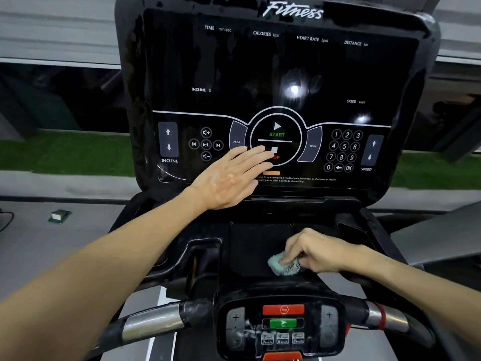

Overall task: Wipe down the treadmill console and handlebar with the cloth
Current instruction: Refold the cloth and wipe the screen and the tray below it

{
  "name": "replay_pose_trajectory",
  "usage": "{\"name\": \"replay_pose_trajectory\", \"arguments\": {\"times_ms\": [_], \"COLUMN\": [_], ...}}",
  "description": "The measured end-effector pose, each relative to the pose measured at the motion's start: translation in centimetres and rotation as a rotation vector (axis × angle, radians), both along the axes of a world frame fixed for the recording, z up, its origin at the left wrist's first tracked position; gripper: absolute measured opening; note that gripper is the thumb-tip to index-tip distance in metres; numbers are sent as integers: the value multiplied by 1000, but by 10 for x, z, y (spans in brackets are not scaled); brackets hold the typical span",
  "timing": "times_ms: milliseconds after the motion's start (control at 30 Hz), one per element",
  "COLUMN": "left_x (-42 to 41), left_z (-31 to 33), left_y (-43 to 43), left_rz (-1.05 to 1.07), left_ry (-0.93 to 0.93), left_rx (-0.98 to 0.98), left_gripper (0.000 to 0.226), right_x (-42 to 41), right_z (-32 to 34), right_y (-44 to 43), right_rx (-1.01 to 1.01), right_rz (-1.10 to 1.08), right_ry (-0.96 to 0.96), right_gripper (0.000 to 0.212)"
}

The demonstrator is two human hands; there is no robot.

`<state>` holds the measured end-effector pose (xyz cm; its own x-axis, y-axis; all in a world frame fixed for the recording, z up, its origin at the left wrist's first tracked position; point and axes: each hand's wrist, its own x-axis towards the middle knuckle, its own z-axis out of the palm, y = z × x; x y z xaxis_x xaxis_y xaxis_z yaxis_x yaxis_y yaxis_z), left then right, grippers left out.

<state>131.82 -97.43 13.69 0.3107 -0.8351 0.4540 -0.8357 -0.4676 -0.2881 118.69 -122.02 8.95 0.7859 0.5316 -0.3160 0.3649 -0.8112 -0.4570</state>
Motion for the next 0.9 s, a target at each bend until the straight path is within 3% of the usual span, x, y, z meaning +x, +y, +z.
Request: {"name": "replay_pose_trajectory", "arguments": {"times_ms": [100,233,333,467,533,667,800,900], "left_x": [1,2,2,3,2,1,2,2], "left_z": [-1,-2,-2,-3,-3,-2,-2,-2], "left_y": [0,0,0,-1,-1,-1,0,0], "left_rz": [2,2,1,-10,-13,-25,-20,-19], "left_ry": [0,-5,-4,-4,2,-5,0,0], "left_rx": [-14,-23,-22,-34,-49,-48,-40,-39], "left_gripper": [47,47,48,48,47,46,46,46], "right_x": [-1,3,8,6,9,26,35,26], "right_z": [-11,-39,-41,-32,-31,-31,-24,-17], "right_y": [4,20,18,24,38,73,80,81], "right_rx": [-135,-401,-364,-130,-25,133,220,267], "right_rz": [-122,-80,-49,-80,-73,-22,-29,71], "right_ry": [-235,-524,-621,-484,-355,-270,-208,-8], "right_gripper": [39,57,54,38,42,43,28,17]}}
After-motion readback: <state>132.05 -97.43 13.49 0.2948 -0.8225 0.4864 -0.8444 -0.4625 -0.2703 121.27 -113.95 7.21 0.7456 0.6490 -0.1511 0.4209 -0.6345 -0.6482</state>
